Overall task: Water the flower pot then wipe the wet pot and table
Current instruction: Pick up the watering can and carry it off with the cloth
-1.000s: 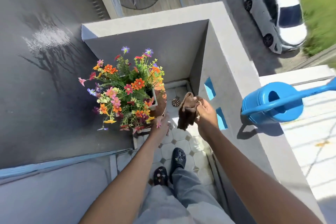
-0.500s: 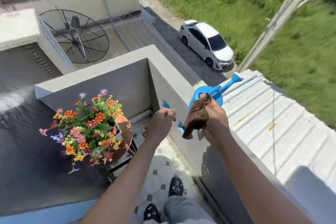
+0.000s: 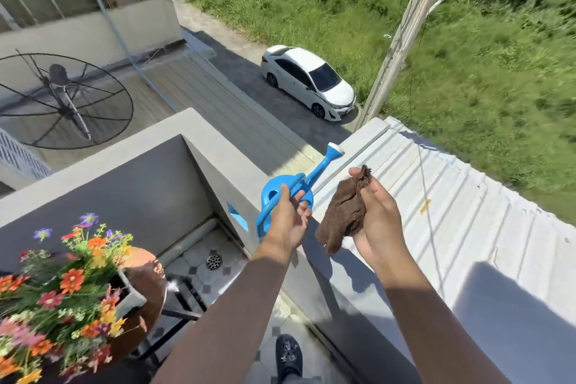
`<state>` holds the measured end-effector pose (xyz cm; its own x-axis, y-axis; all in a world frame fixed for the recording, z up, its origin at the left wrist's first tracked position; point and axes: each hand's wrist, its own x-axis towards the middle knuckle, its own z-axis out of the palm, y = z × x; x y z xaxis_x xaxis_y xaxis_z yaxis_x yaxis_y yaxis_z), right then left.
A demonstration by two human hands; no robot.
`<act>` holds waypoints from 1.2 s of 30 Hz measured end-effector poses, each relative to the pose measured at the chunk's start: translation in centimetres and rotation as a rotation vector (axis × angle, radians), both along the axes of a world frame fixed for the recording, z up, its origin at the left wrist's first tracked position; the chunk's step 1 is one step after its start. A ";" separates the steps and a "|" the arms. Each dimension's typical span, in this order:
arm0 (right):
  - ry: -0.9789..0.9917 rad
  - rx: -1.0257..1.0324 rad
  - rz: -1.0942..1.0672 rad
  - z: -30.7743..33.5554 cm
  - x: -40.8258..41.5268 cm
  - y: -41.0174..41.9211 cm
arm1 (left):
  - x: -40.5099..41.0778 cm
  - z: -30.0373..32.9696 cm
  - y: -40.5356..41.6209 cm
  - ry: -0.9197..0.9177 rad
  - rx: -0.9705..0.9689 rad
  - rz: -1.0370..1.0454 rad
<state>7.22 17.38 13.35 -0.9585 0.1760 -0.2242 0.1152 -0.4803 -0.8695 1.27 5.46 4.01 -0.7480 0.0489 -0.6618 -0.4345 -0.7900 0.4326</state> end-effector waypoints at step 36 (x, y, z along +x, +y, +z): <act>-0.401 -0.016 0.459 -41.7 -7.7 -18.9 | -1.4 -43.2 -21.5 -0.157 -1.136 -0.290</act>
<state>-0.46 -1.47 -28.31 -0.7759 -0.2412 -0.5829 0.6307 -0.3164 -0.7086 -0.10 -16.04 -39.19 -0.7125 -0.4720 -0.5192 -0.6452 0.1499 0.7492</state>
